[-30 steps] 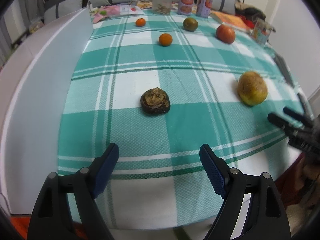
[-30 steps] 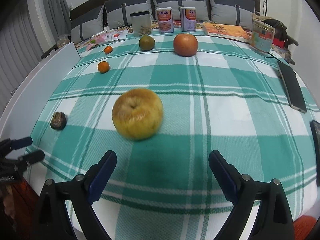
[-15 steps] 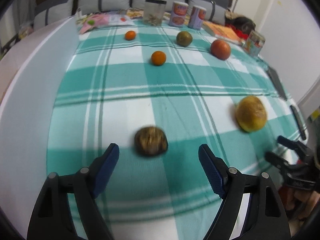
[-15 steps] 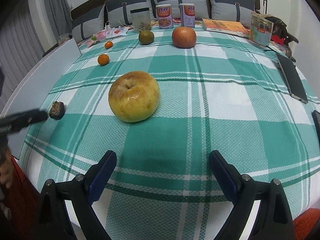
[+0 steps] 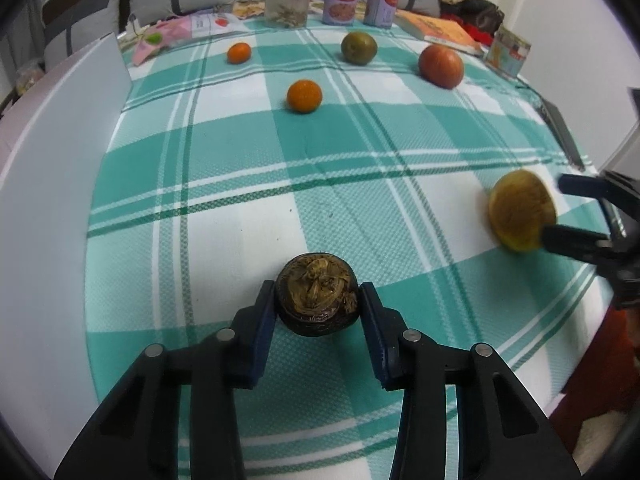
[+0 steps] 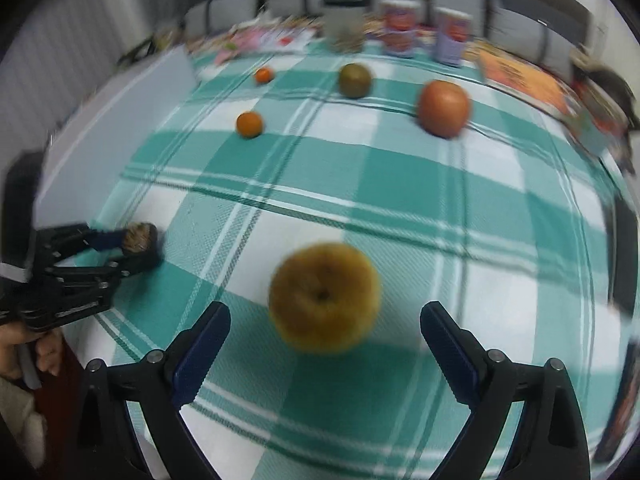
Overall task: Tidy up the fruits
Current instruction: 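Grasp the dark brown fruit with the left gripper while the right gripper grasps the yellow-brown fruit, then lower both held fruits into the white box and open both grippers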
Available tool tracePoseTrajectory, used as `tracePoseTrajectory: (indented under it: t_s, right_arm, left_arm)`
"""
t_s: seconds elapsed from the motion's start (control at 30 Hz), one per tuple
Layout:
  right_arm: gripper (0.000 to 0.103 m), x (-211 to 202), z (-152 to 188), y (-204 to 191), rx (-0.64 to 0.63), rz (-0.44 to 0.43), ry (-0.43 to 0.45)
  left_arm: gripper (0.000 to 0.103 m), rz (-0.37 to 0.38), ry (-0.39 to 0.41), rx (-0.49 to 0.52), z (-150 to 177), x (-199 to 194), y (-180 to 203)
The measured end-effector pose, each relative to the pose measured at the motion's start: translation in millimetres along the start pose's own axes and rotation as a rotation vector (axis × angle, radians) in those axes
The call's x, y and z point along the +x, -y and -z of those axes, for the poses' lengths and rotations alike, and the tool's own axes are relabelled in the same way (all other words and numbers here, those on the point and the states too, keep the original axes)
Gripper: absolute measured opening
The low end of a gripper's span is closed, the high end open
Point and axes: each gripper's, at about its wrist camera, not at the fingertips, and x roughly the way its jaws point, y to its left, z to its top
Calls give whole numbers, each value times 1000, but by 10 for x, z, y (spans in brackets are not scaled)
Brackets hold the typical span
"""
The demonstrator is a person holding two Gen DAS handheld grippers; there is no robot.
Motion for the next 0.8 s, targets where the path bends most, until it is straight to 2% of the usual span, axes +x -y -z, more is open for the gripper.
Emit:
tracePoseTrajectory:
  t_s: [0.1, 0.17, 0.3, 0.37, 0.5, 0.57, 0.67, 0.73, 0.8]
  right_arm:
    - [93, 233, -76, -1, -7, 19, -125]
    - [67, 289, -77, 52, 26, 2, -149]
    - [66, 188, -69, 74, 65, -21, -140]
    - [66, 3, -123, 32, 95, -91, -107]
    - [66, -418, -470, -354, 53, -193, -17]
    - [67, -624, -764, -727, -5, -259, 29]
    - [67, -811, -1179, -1355, -95, -366, 73]
    - [67, -842, -1422, -1858, -164, -434, 86]
    - [67, -788, -1593, -2276, -232, -459, 87]
  left_arm:
    - [42, 19, 2, -31, 5, -82, -26]
    - [42, 35, 4, -52, 24, -149, -43]
    - [42, 95, 28, -117, 85, -457, -114]
    - [42, 162, 71, -180, 119, -793, -232]
    - [42, 207, 175, -257, 69, -1538, -590]
    - [42, 182, 230, -284, 16, -1874, -845]
    - [42, 84, 286, -330, -58, -2243, -1359]
    - [42, -13, 278, -376, -64, -2266, -1794]
    - [42, -60, 232, -445, -21, -2109, -2205]
